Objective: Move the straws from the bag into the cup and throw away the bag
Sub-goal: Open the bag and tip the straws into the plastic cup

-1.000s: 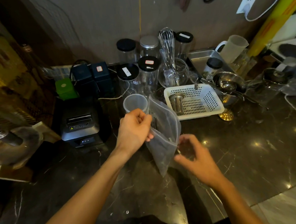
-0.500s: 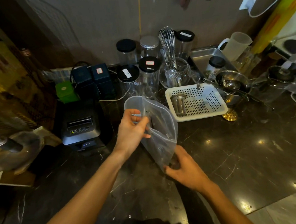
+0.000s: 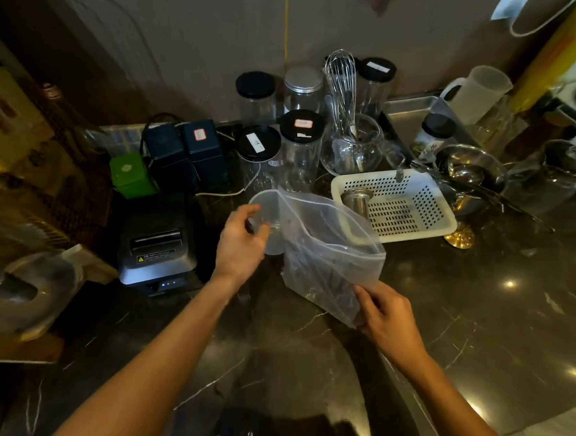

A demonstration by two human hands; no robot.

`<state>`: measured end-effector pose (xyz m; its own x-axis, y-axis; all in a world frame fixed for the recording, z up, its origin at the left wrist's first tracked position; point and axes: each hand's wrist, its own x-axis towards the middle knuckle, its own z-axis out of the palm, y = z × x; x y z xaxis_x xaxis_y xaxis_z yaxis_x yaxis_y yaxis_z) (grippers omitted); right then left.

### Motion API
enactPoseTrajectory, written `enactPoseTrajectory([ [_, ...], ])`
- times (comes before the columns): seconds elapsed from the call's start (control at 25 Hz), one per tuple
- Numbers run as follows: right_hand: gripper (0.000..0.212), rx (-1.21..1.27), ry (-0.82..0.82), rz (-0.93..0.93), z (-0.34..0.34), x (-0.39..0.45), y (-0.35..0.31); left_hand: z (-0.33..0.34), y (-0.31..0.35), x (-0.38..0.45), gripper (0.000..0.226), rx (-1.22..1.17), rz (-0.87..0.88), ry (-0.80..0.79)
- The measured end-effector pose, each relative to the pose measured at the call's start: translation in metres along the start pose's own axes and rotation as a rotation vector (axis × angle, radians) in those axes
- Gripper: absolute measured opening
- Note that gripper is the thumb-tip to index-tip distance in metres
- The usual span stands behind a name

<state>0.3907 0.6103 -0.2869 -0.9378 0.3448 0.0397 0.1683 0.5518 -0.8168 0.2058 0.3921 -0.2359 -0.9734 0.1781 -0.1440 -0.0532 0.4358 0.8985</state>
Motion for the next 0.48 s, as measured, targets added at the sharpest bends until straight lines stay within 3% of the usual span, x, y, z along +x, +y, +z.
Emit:
enactPoseTrajectory([
  [0.2,0.021,0.016,0.007,-0.008,-0.007,0.007,-0.001,0.011,-0.017,0.02,0.038,0.481,0.182,-0.159],
  [0.32,0.021,0.018,0.002,0.016,-0.01,0.009,-0.001,0.016,-0.022,0.018,0.023,0.567,0.264,-0.124],
  [0.48,0.019,0.043,0.018,0.05,-0.012,0.008,-0.001,0.011,-0.025,0.003,0.023,0.579,0.268,-0.085],
])
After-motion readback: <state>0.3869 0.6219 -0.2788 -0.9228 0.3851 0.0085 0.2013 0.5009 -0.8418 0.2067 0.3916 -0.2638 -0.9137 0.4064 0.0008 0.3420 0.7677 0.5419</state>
